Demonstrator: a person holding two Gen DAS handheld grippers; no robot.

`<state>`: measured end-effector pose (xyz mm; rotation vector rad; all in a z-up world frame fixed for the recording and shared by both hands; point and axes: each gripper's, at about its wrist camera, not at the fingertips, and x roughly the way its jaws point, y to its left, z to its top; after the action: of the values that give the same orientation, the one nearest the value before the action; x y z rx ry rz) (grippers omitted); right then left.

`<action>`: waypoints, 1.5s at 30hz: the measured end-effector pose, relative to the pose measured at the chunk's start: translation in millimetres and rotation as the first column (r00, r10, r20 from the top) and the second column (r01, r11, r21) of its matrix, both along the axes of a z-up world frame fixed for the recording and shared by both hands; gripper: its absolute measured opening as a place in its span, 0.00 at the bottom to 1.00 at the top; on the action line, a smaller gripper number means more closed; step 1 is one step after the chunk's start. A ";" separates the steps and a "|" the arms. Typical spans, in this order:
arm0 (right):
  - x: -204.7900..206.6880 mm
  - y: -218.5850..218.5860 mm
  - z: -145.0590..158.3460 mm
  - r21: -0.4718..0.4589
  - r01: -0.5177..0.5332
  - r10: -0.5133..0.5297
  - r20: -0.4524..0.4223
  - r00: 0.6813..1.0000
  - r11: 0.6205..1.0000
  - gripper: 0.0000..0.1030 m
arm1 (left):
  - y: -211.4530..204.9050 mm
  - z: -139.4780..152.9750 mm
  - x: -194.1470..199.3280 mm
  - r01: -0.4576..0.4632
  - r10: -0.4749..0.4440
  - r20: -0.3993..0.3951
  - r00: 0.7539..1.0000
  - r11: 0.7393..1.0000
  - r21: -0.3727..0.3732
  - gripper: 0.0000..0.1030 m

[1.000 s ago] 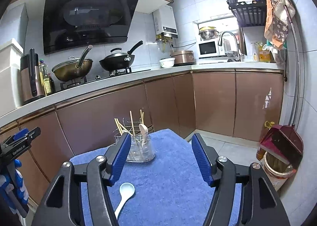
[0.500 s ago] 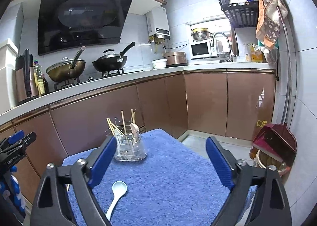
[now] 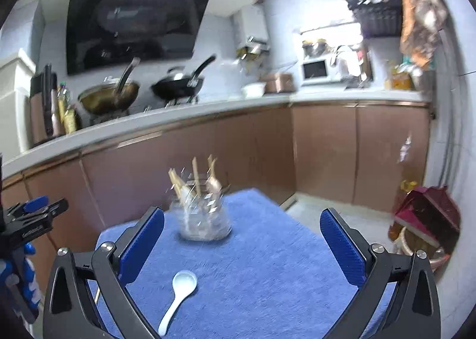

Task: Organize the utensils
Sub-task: 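Withdraw both tools and move them toward the last chopstick and light blue spoon, then grasp the last chopstick with the left gripper while the right grasps the light blue spoon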

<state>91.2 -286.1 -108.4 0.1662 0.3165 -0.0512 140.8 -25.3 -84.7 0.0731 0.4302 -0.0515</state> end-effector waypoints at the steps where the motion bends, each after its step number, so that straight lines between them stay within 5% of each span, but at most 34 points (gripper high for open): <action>1: 8.8 1.4 -6.1 0.016 -0.029 0.029 -0.038 0.999 0.999 1.00 | 1.9 -4.9 5.8 -0.007 0.007 -0.019 1.000 1.000 0.003 0.69; 6: 46.5 19.3 -39.7 0.015 -0.105 0.106 -0.203 0.973 0.994 1.00 | 7.8 -29.6 26.4 -0.047 0.048 -0.080 0.996 0.999 0.023 0.69; 12: 92.8 41.4 -83.9 0.108 -0.253 0.275 -0.366 0.889 0.961 0.91 | 33.8 -61.8 63.2 -0.056 0.045 -0.223 0.974 0.997 -0.043 0.69; 17: 126.4 47.0 -118.1 0.218 -0.317 0.384 -0.473 0.793 0.923 0.66 | 88.0 -98.8 119.4 -0.085 -0.025 -0.429 0.903 0.968 -0.237 0.68; 23: 162.3 45.5 -146.8 0.309 -0.355 0.470 -0.543 0.696 0.882 0.57 | 119.2 -139.0 167.4 -0.131 -0.084 -0.572 0.816 0.937 -0.324 0.64; 27: 183.8 49.4 -160.5 0.329 -0.373 0.497 -0.582 0.643 0.867 0.50 | 117.5 -160.5 183.3 -0.127 -0.124 -0.644 0.755 0.936 -0.329 0.37; 31: 204.8 55.5 -171.8 0.344 -0.399 0.525 -0.614 0.590 0.850 0.47 | 114.8 -176.2 193.3 -0.144 -0.111 -0.689 0.717 0.943 -0.301 0.30; 33: 212.1 58.3 -175.3 0.353 -0.411 0.539 -0.621 0.568 0.840 0.44 | 116.7 -181.8 198.1 -0.155 -0.116 -0.705 0.700 0.939 -0.308 0.18; 40: 231.1 71.8 -184.1 0.318 -0.467 0.545 -0.665 0.510 0.825 0.15 | 115.9 -184.1 201.8 -0.169 -0.082 -0.715 0.694 0.947 -0.273 0.06; 45: 224.9 80.9 -173.2 0.233 -0.516 0.521 -0.669 0.530 0.824 0.06 | 115.5 -178.4 192.2 -0.170 -0.084 -0.682 0.726 0.940 -0.297 0.05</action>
<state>316.1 -205.3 -281.6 0.0404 1.1544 0.5093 333.1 90.2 -263.1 -0.3177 1.1753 -0.1076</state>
